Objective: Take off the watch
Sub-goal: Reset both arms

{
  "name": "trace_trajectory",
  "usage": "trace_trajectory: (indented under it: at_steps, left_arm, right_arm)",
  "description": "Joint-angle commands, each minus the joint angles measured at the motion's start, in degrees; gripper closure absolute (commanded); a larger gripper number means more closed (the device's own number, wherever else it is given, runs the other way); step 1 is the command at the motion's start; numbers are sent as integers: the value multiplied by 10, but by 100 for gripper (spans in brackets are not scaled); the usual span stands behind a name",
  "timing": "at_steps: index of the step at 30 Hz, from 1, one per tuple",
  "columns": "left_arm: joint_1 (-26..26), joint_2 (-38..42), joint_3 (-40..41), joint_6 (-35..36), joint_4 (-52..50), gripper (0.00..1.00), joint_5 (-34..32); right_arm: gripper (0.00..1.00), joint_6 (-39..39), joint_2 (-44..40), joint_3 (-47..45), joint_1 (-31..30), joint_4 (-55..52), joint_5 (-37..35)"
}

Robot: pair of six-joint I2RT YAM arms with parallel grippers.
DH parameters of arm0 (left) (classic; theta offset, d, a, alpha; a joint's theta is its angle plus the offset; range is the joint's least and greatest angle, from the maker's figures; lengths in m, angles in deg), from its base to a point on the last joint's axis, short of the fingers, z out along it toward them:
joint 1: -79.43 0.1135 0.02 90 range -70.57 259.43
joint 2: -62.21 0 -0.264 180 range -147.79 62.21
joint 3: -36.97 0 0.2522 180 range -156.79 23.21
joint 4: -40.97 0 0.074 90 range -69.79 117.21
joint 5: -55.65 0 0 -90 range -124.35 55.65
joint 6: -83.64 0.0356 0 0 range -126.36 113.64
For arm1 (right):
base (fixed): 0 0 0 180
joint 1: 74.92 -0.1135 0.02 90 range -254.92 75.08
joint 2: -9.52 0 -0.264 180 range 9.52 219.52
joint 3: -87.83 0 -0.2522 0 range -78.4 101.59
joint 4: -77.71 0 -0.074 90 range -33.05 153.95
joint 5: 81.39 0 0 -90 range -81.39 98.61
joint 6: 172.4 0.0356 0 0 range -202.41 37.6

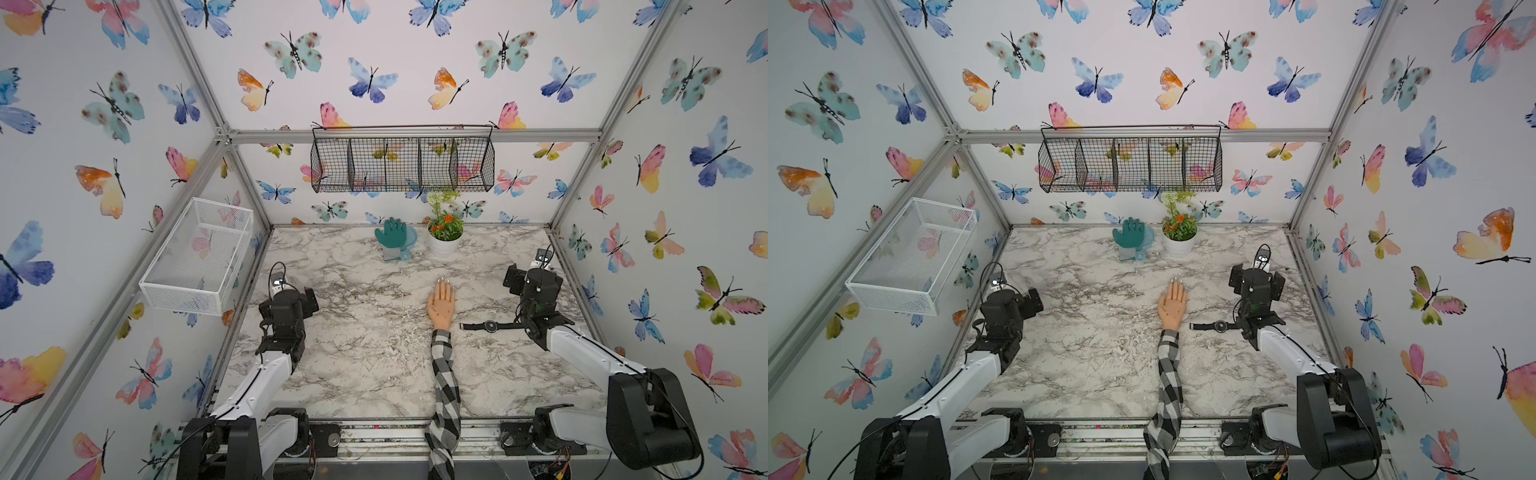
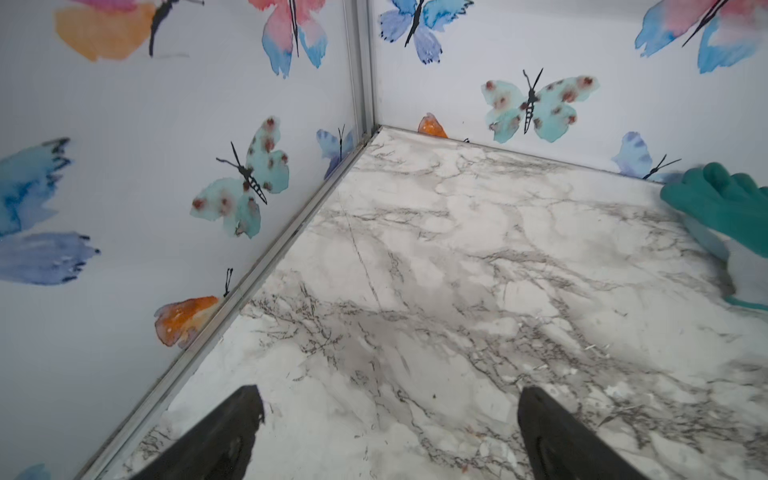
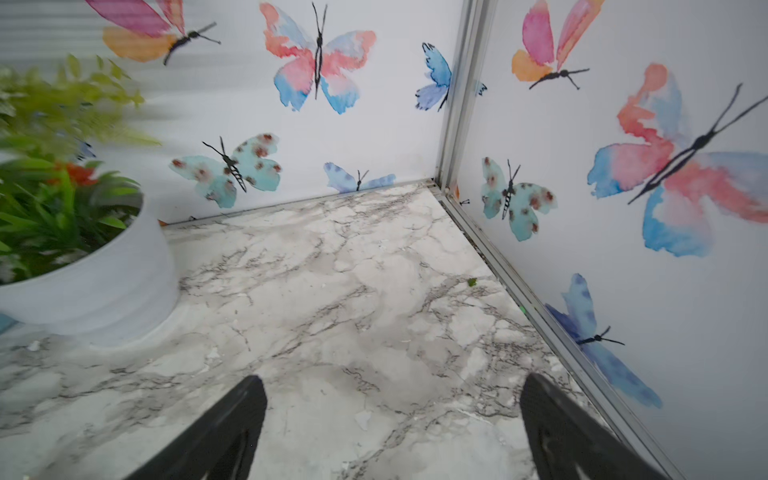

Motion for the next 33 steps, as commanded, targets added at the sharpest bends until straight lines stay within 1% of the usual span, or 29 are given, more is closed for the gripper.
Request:
trace_trajectory:
  at_steps: [1,2,3,5,6,7,8,10,11,12,13,14,15,16,17,18,20,23,27,33]
  left_arm:
    - [0,-27,84,9,235,2,22]
    - [0,-40,104,9,272,2,24]
    - [0,-53,121,10,322,2,27]
    - [0,-66,131,35,380,2,56]
    - [1,-86,125,38,390,2,60]
    - [2,-103,119,40,390,2,72]
    - [2,-125,127,49,419,2,92]
    - [2,-169,139,62,475,2,125]
    - [2,-191,141,68,509,2,136]
    - [3,-204,134,71,518,2,145]
    - [4,-211,119,79,498,2,161]
    - [5,-209,93,80,446,2,169]
    - [16,-198,84,73,405,2,187]
    - [19,-196,82,73,394,2,194]
    - [20,-203,88,73,420,2,194]
    - [19,-202,90,74,424,2,194]
    - [17,-189,88,77,399,2,195]
    - [18,-192,86,77,398,2,195]
    - [19,-197,78,75,391,2,197]
    - [20,-193,82,76,394,2,197]
  right_arm:
    - [1,-30,34,-55,14,75,-7]
    - [1,-34,46,-78,14,110,-14]
    - [1,-41,55,-105,16,162,-3]
    - [2,-51,70,-150,18,250,37]
    - [2,-53,73,-171,17,317,60]
    - [2,-42,71,-181,18,336,85]
    - [2,-48,81,-188,18,361,110]
    - [2,-58,123,-201,18,418,135]
    - [2,-64,152,-209,18,460,140]
    - [1,-70,178,-210,19,512,142]
    - [2,-70,184,-198,20,499,145]
    - [1,-57,162,-182,30,427,159]
    - [1,-48,153,-168,37,375,174]
    - [2,-51,170,-174,44,415,184]
    - [2,-53,181,-181,46,453,188]
    - [2,-53,176,-179,46,442,188]
    - [1,-49,154,-171,46,386,186]
    - [1,-55,165,-188,46,440,183]
    - [2,-54,156,-183,46,415,182]
    - [2,-54,159,-180,46,413,182]
